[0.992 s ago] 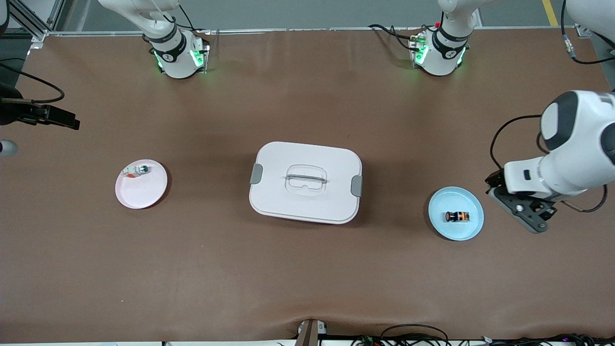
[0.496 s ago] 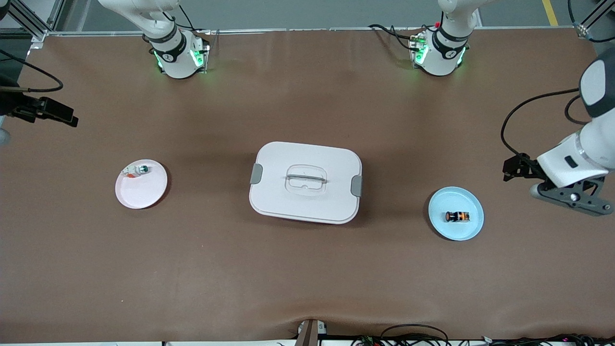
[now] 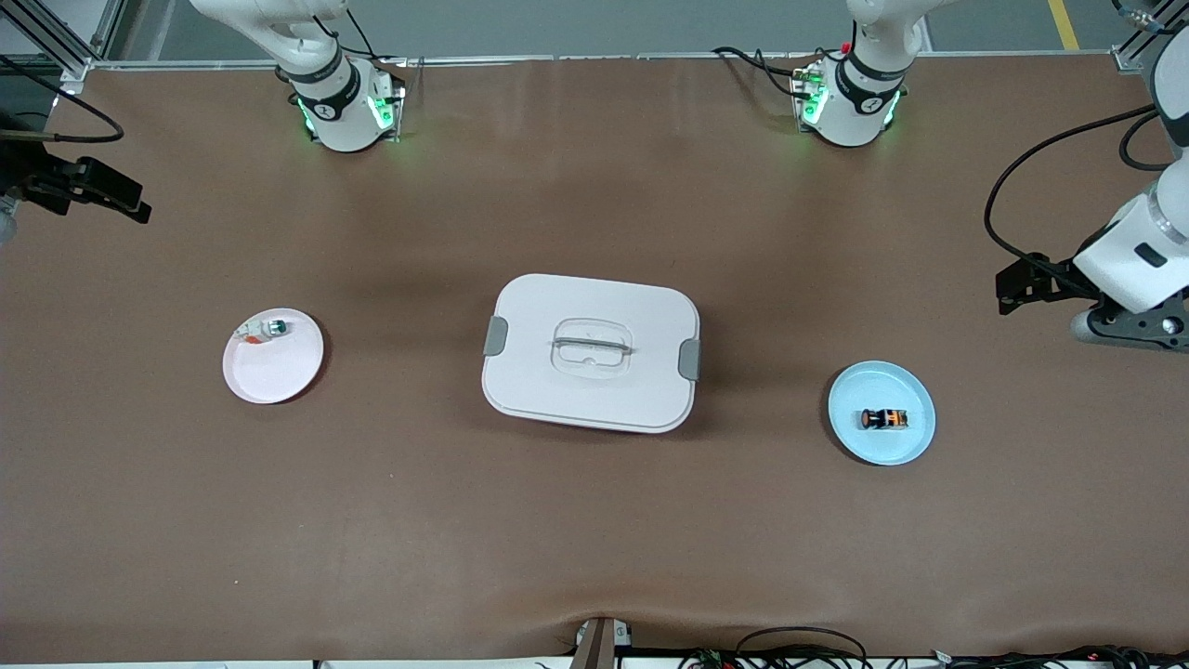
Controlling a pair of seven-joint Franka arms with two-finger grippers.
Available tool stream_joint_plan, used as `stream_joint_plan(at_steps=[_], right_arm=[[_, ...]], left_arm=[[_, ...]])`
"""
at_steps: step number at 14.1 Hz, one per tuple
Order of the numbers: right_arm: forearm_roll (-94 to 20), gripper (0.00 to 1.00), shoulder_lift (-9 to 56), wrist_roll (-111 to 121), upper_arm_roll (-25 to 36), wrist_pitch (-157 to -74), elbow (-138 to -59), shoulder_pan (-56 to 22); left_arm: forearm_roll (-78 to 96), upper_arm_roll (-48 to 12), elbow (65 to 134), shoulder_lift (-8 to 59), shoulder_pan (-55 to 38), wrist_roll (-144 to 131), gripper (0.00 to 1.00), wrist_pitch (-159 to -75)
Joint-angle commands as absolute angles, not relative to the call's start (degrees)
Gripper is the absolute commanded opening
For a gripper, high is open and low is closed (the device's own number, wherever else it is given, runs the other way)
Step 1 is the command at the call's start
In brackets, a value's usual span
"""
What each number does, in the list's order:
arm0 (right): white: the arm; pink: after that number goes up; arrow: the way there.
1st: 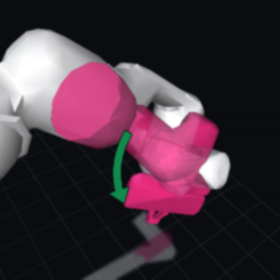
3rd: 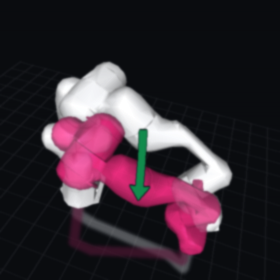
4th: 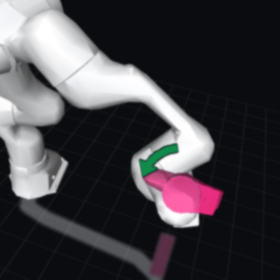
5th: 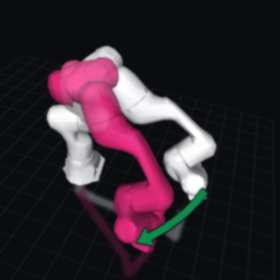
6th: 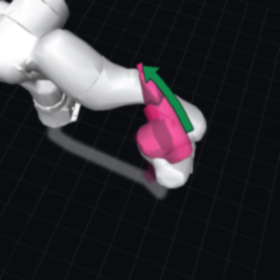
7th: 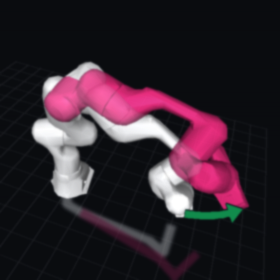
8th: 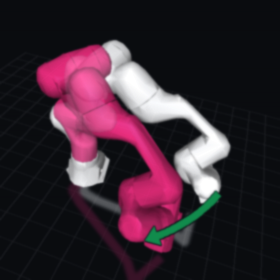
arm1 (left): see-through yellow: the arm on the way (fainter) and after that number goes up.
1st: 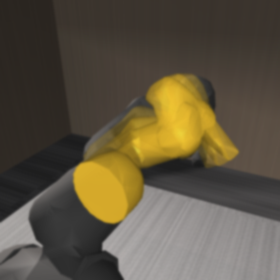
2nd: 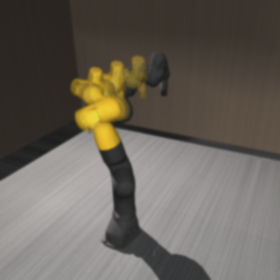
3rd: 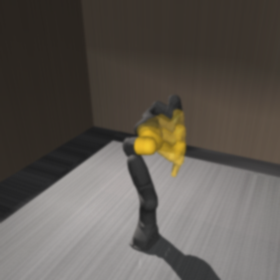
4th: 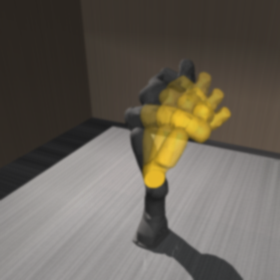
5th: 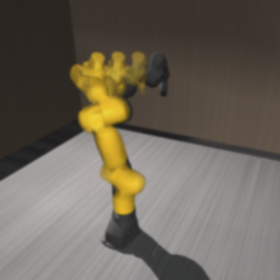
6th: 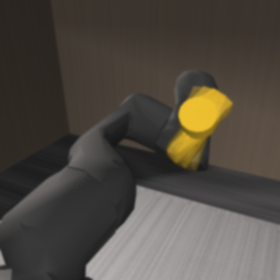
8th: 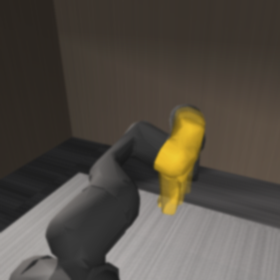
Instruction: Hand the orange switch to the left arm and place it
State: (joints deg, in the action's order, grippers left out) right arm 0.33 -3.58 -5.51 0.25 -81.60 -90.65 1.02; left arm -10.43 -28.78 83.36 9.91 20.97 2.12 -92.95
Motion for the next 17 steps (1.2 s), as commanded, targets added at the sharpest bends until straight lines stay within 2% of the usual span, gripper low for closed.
stream_joint_plan(at_steps=[1,4,6,10,17], right_arm=[[-0.7,1.00,-5.4,-6.2,0.0,-83.4,-92.5,1.5],[-0.7,1.00,-5.6,-6.2,0.0,-84.5,-92.4,1.4],[-0.7,1.00,-6.1,-6.3,-0.1,-85.4,-92.5,1.3],[-1.1,1.00,-6.3,-6.1,-0.1,-86.6,-92.5,1.2],[-3.4,1.00,-6.4,-5.1,0.0,-87.6,-92.5,1.3]], left_arm=[[-10.2,-26.7,83.1,7.8,19.7,2.6,1.00,-91.9],[-5.7,-15.1,83.2,5.1,11.5,2.6,1.00,-87.5],[-3.3,-10.1,84.2,2.8,6.6,1.8,1.00,-86.6],[0.3,-7.7,87.2,-0.5,3.8,-2.7,1.00,-86.5],[0.7,-7.5,88.7,-2.4,1.5,-8.1,1.00,-86.8]])
